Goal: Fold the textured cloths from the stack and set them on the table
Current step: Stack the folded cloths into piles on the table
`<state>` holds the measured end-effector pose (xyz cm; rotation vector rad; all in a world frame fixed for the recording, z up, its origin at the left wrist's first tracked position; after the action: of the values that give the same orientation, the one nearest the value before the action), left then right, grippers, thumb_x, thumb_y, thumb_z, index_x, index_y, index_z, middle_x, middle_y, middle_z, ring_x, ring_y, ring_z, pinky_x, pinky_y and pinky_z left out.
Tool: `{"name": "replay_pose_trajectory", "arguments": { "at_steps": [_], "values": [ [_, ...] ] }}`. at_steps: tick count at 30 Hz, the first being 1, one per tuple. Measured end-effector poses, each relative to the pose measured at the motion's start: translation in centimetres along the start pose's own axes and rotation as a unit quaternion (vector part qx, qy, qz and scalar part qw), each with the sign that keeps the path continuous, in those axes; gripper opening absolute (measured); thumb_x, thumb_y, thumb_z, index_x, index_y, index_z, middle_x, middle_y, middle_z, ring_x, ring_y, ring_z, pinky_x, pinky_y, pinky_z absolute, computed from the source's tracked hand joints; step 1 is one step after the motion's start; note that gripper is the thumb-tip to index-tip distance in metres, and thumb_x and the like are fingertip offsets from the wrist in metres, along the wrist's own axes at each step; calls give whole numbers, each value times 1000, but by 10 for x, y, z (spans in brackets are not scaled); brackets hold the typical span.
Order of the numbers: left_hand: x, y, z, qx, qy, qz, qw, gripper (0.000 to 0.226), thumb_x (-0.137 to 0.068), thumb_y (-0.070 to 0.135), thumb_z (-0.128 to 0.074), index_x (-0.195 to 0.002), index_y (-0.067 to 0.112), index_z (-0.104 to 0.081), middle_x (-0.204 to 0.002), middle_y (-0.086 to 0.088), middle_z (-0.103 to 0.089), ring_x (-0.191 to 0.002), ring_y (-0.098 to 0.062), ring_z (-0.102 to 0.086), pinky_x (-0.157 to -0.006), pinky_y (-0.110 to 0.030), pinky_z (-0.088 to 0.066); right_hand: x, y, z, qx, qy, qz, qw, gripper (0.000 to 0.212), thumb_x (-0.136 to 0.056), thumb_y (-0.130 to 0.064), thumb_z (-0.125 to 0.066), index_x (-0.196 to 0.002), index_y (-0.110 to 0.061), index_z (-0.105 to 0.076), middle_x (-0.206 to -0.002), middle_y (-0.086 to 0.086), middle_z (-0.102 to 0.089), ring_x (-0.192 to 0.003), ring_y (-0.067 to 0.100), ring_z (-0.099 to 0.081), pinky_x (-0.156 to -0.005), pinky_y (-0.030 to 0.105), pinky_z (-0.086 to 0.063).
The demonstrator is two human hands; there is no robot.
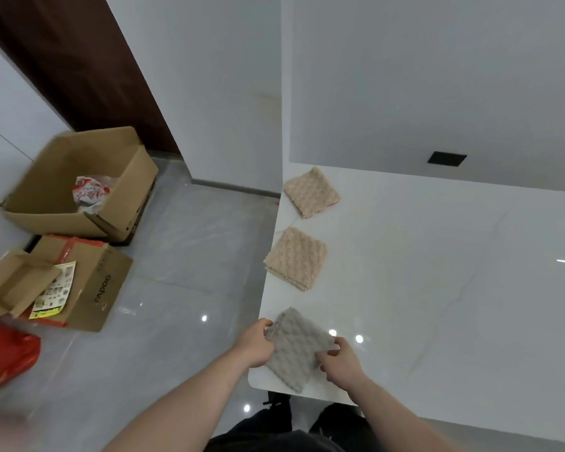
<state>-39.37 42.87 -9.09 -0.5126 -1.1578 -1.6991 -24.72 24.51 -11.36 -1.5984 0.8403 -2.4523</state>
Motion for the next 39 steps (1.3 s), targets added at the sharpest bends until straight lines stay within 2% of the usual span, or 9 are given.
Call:
{"name": "replay_pose_trajectory", "arguments": {
  "at_steps": [5,11,14,17,22,27,31,34,39],
  "values": [
    [2,-19,-4,27,-12,9,1000,46,-96,33,-63,-137,16,-51,-92,14,-60,-79,-3,-59,-64,-17,-44,9,-31,3,-22,44,39,998,57,-93,-16,-58,-148,-24,-43,-110,-10,-65,-93,7,-65,-66,19,-47],
    [8,-30,7,63,45,-20,997,71,-93,39,-61,-156,28,-29,-152,1,-38,-128,-20,-53,-104,-32,-47,25,-39,-3,60,62,86,993,73,-93,-21,-60,-158,-25,-28,-138,-2,-51,-111,18,-64,-82,27,-53],
    [10,-18,-16,81,-53,-40,994,71,-94,23,-62,-157,29,-30,-152,3,-43,-126,-13,-51,-103,-21,-46,29,-37,-17,76,35,99,992,71,-96,-23,-60,-158,-22,-27,-128,-6,-55,-110,13,-58,-93,31,-56],
    [9,-16,-24,103,-81,-36,991,67,-94,11,-60,-155,22,-35,-149,-1,-49,-114,-9,-52,-77,-2,-45,31,-40,-25,71,16,100,992,74,-94,-22,-62,-160,-23,-26,-123,-11,-56,-109,12,-60,-94,32,-58],
    [18,-16,1,63,19,-63,996,78,-95,27,-58,-161,32,-17,-157,5,-23,-140,-21,-41,-114,-31,-38,39,-54,-20,110,31,130,985,91,-91,-21,-58,-163,-26,-4,-146,4,-44,-126,22,-54,-101,29,-48],
    [20,-10,-14,54,-71,-91,992,80,-87,20,-55,-159,34,-23,-161,6,-30,-143,-17,-40,-119,-32,-34,33,-39,-33,135,-45,108,984,98,-85,-25,-55,-162,-39,4,-153,3,-42,-113,18,-60,-91,29,-57],
    [24,-1,-2,7,-7,-150,989,78,-92,22,-54,-158,42,-17,-157,13,-19,-148,-15,-27,-122,-30,-24,34,-37,-30,126,-34,118,984,97,-82,-24,-54,-162,-41,-1,-153,-3,-38,-102,18,-68,-84,26,-58],
    [29,6,-4,-133,3,-206,970,84,-91,11,-47,-161,41,-11,-164,21,12,-148,-5,-1,-125,-31,-16,37,-44,-25,159,-13,134,978,92,-86,-22,-53,-163,-38,-5,-158,-4,-30,-117,20,-62,-96,30,-52],
    [19,4,-21,-247,-68,-198,946,77,-97,23,-46,-164,27,-8,-171,6,9,-156,-22,-6,-126,-40,-18,31,-45,-24,219,-27,131,966,86,-91,-19,-51,-164,-29,-8,-164,-3,-24,-135,19,-48,-111,28,-41]
  ]
}}
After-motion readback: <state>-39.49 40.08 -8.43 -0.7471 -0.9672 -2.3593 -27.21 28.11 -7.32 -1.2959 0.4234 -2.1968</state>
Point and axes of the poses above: each hand's wrist, its own x-axis away from the middle knuckle, its own z-axis out of the back of the hand, y = z × x, the point moved 10 cm from there along -x, towards the middle knuckle
